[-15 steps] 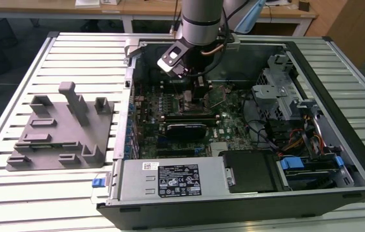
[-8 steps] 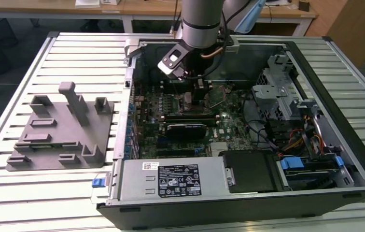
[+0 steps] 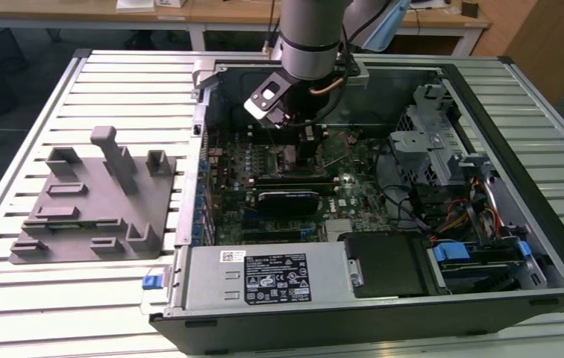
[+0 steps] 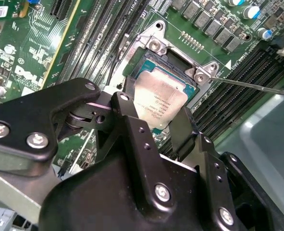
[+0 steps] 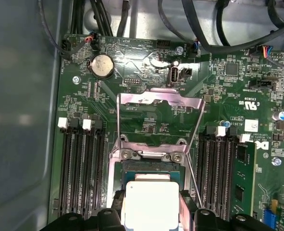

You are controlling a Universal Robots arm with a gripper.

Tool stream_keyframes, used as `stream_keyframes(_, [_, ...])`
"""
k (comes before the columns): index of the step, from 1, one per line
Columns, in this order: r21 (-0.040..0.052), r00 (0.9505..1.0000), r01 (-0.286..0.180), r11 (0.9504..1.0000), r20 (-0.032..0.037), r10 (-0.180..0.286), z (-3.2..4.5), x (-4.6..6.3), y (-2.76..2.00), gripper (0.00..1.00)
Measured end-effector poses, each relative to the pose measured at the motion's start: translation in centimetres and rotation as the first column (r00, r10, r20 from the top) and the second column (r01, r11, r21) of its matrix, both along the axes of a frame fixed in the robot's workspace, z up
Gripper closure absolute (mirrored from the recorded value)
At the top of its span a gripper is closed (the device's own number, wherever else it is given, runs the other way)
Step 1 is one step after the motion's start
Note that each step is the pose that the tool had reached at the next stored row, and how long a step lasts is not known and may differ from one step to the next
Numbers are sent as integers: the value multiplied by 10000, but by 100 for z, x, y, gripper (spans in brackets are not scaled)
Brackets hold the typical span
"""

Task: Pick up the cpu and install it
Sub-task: 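Place the cpu into insertion slot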

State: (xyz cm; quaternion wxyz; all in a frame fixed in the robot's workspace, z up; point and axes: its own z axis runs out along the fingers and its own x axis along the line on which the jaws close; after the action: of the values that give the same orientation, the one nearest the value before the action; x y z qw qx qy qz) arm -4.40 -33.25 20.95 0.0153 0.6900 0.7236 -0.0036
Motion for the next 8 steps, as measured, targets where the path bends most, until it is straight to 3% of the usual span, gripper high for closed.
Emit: stream_keyframes(8, [0,10000,45,10000,1,-45,-59,7,-1,47])
